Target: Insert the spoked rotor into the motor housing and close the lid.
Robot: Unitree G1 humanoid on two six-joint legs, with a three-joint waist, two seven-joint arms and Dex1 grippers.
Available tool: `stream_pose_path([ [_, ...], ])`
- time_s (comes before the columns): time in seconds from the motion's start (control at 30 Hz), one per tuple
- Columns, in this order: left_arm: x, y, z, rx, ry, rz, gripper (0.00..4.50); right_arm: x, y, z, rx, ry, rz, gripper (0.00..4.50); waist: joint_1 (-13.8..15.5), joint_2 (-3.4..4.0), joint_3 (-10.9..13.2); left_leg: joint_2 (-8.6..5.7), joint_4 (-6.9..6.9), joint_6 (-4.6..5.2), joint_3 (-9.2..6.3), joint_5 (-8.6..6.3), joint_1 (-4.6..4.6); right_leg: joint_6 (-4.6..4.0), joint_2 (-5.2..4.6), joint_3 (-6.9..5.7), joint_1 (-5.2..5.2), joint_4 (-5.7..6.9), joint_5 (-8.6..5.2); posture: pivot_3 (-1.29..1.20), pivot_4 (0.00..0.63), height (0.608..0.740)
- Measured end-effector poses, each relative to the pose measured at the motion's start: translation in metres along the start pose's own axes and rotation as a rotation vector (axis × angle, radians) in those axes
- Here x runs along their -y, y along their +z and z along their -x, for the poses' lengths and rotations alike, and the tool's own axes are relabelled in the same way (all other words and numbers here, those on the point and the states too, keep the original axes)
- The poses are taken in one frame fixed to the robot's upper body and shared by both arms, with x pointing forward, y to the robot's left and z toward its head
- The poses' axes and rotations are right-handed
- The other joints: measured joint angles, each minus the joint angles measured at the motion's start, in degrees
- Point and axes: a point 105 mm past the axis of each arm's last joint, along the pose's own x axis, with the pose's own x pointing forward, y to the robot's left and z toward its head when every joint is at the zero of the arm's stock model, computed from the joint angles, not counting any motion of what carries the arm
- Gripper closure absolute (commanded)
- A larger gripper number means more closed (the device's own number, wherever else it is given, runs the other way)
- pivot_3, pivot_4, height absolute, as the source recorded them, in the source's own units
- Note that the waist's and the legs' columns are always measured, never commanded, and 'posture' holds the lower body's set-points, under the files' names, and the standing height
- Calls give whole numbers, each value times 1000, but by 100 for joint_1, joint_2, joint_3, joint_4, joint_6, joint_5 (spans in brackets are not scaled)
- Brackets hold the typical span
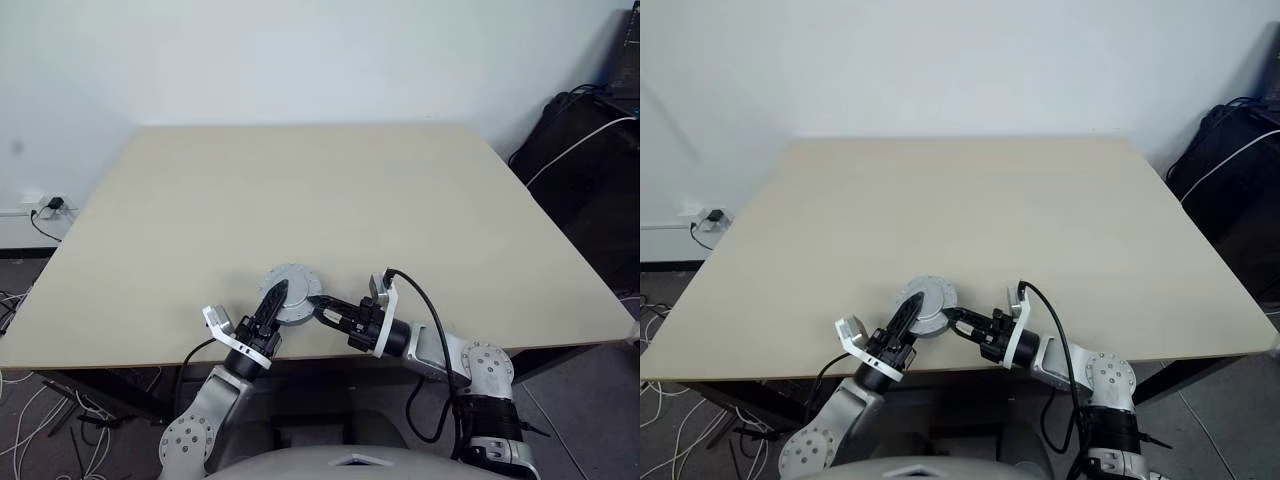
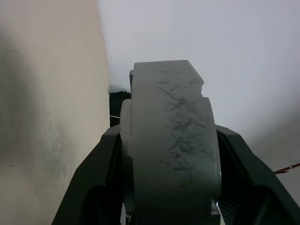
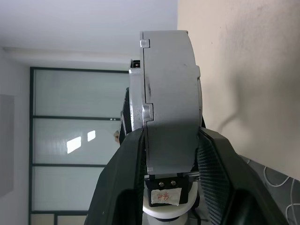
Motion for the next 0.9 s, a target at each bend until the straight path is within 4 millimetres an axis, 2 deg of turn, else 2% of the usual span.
stream_pose_path([
  [0.17, 1, 0, 0, 2, -6, 5, 2370, -3, 0, 0, 4, -19, 65, 3218, 2, 0, 0, 0, 2, 0, 0, 0, 0, 0, 0, 0, 0, 0, 0, 0, 0, 740],
  [0.2, 1, 0, -1, 2, -8, 5, 2370, -3, 1, 0, 9, -20, 77, 2487, 2, -2, -1, 0, 3, 0, 0, 0, 0, 0, 0, 0, 1, 0, 0, 0, 0, 740],
  [0.23, 0, 0, -1, 1, -2, 0, 2376, -3, 0, 0, 5, -26, 84, 2267, 2, -1, -1, -1, 3, 0, 0, 0, 1, 0, 0, 0, 2, 0, 0, 0, 0, 740],
  [0.33, -4, -1, 0, 1, 16, 0, 2379, -4, 0, -1, -4, -27, 99, 1193, 2, -2, -1, 0, 4, 0, -1, 0, 0, 0, 0, -1, 2, 1, 0, 0, 0, 740],
  [0.47, -8, -1, 1, -1, 36, -10, 2379, -6, 0, 0, -6, -20, 110, 0, 4, -2, -1, -1, 5, 1, -1, 0, 0, 0, 0, 0, 2, 0, 0, 0, 0, 740],
  [0.6, -11, 1, 1, 14, 57, -45, 2380, -3, -2, 11, -3, -44, 121, 0, 19, -3, -1, -3, 5, 4, -1, -2, -1, 0, -1, 0, 3, -3, 0, 0, 0, 740],
  [0.73, -13, 21, -1, 100, 88, -131, 2380, 14, 4, 25, 15, -208, 227, 0, 15, -6, 1, -2, 12, 4, 0, -2, -1, 0, -1, 1, 3, -1, 1, 0, 0, 740],
  [0.9, -2, 44, -19, 171, 77, -243, 2380, 32, 12, 20, 38, -373, 432, 0, 36, -10, 0, -2, 19, 0, -1, 0, 2, 5, 3, 1, 9, 1, 3, 0, 0, 740],
])
